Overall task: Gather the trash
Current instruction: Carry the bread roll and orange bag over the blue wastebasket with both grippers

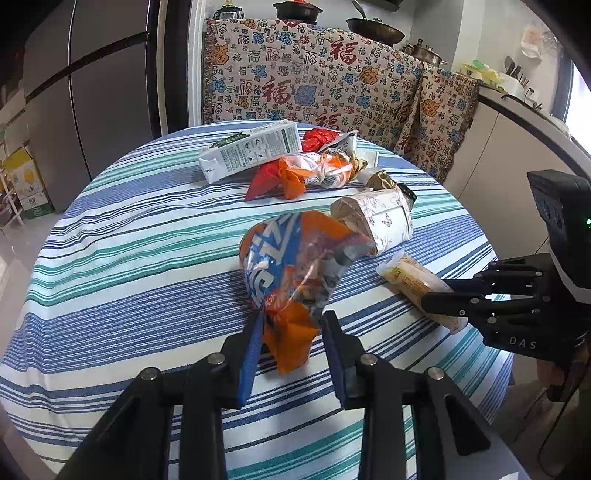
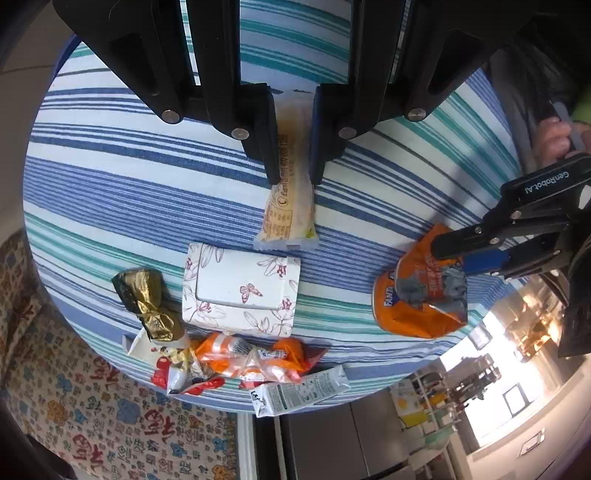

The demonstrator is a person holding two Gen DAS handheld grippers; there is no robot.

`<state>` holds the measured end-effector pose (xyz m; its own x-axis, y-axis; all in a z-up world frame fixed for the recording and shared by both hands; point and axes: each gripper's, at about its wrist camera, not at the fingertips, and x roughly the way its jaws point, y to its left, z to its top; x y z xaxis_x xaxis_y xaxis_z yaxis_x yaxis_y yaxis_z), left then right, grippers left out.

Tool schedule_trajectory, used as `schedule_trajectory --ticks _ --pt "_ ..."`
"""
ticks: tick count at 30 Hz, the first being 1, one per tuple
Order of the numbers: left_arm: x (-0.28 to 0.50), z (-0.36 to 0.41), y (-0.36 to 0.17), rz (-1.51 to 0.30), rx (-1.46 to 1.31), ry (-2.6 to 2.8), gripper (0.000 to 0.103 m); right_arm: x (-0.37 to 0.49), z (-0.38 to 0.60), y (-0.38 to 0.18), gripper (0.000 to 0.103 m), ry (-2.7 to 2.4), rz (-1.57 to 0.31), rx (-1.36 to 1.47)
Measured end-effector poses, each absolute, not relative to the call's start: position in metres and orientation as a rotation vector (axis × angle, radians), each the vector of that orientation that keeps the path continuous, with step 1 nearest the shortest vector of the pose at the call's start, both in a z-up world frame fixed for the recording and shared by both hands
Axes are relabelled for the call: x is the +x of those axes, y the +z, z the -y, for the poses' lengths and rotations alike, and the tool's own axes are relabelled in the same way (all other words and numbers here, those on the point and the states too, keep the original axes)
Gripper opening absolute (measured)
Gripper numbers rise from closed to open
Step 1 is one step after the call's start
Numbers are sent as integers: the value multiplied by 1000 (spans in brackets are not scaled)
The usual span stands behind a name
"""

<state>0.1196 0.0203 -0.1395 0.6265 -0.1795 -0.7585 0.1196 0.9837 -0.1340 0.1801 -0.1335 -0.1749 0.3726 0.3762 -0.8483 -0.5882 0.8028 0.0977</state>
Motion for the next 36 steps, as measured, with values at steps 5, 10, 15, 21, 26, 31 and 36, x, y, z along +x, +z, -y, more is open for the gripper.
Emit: schedule_trajectory --ticks 5,10,15,21,26,31,36 --pt "124 -16 -146 -879 -26 -133 67 179 136 -172 18 618 -1010 -242" --pt "128 -6 -148 -881 41 -129 67 177 140 -170 30 608 -1004 -237" --pt "129 1 -147 -859 79 -150 66 178 147 -167 52 585 -995 -227" --pt "131 -5 -147 -872 -10 -186 32 177 148 -161 11 597 -987 -221" --pt "126 -12 -139 -859 -108 -198 31 175 153 -150 10 604 -954 -158" --pt "121 -7 -124 -837 -128 -221 31 177 160 -149 10 591 -953 -133" --pt "117 2 -111 -815 -158 -247 31 177 182 -138 10 577 -908 -40"
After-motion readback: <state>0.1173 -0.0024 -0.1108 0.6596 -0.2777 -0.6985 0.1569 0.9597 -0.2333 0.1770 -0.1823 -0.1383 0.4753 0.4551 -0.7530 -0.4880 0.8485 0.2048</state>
